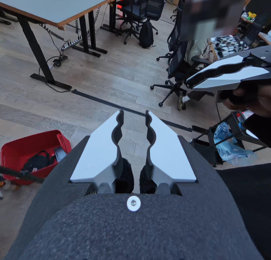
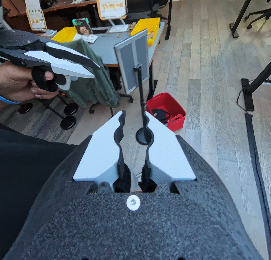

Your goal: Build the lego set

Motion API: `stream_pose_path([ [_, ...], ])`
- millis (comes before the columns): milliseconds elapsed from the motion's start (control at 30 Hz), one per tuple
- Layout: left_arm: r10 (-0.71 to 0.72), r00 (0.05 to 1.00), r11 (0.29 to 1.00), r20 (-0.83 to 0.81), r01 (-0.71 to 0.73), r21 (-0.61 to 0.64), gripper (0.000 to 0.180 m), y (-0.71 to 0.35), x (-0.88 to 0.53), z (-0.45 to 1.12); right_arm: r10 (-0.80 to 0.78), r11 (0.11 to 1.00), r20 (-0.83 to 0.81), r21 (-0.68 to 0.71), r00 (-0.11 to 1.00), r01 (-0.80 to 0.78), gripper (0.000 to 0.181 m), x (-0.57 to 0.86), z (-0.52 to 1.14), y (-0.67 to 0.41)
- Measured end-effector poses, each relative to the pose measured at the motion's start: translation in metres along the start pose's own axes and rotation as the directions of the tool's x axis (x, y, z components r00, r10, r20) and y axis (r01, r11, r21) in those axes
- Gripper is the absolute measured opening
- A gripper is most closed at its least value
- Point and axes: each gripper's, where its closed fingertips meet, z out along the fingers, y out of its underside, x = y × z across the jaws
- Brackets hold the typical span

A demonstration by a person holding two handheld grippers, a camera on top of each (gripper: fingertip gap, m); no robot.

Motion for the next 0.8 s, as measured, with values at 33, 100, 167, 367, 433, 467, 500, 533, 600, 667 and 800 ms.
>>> stream_pose_path([
  [33, 0.003, 1.0, 1.0, -0.013, -0.003, 0.015, 0.027, -0.022, -0.017, 0.024, -0.013, 1.0, -0.007, 0.014, 1.0, 0.013, 0.023, 0.027, 0.01, -0.018],
  [100, 0.012, 1.0, 1.0, -0.016, -0.012, -0.015, 0.028, -0.054, -0.054, 0.068, -0.034, 0.999, -0.033, -0.013, 0.999, 0.034, 0.023, 0.085, 0.03, -0.042],
  [167, 0.028, 1.0, 0.999, -0.01, -0.028, -0.027, 0.027, -0.085, -0.089, 0.108, -0.026, 0.999, -0.054, -0.032, 0.998, 0.024, 0.022, 0.143, 0.052, -0.06],
  [367, 0.052, 0.998, 0.998, 0.039, -0.051, -0.04, 0.027, -0.15, -0.202, 0.244, 0.038, 0.999, -0.042, 0.026, 0.998, -0.037, 0.022, 0.323, 0.143, -0.104],
  [433, 0.037, 0.997, 0.998, 0.069, -0.032, -0.061, 0.027, -0.166, -0.245, 0.297, 0.055, 0.998, -0.011, 0.025, 0.998, -0.055, 0.022, 0.383, 0.18, -0.117],
  [467, 0.019, 0.996, 0.998, 0.084, -0.014, -0.066, 0.027, -0.178, -0.267, 0.323, 0.057, 0.998, 0.012, 0.017, 0.998, -0.057, 0.022, 0.413, 0.199, -0.126],
  [500, -0.002, 0.996, 0.998, 0.09, 0.008, -0.06, 0.027, -0.191, -0.286, 0.353, 0.045, 0.999, 0.03, 0.014, 0.999, -0.046, 0.023, 0.443, 0.216, -0.137],
  [533, -0.027, 0.996, 0.998, 0.09, 0.033, -0.056, 0.027, -0.206, -0.304, 0.38, 0.028, 1.0, 0.043, 0.008, 0.999, -0.028, 0.022, 0.474, 0.233, -0.151],
  [600, -0.08, 0.992, 0.994, 0.098, 0.087, -0.071, 0.027, -0.239, -0.34, 0.426, 0.005, 1.0, 0.073, -0.016, 0.997, -0.004, 0.022, 0.532, 0.263, -0.182],
  [667, -0.099, 0.989, 0.993, 0.108, 0.106, -0.06, 0.027, -0.279, -0.374, 0.463, -0.012, 1.0, 0.114, -0.002, 0.993, 0.012, 0.022, 0.585, 0.293, -0.22],
  [800, -0.079, 0.978, 0.993, 0.195, 0.096, -0.076, 0.027, -0.332, -0.457, 0.522, -0.061, 0.997, 0.159, -0.04, 0.985, 0.068, 0.023, 0.691, 0.362, -0.29],
])
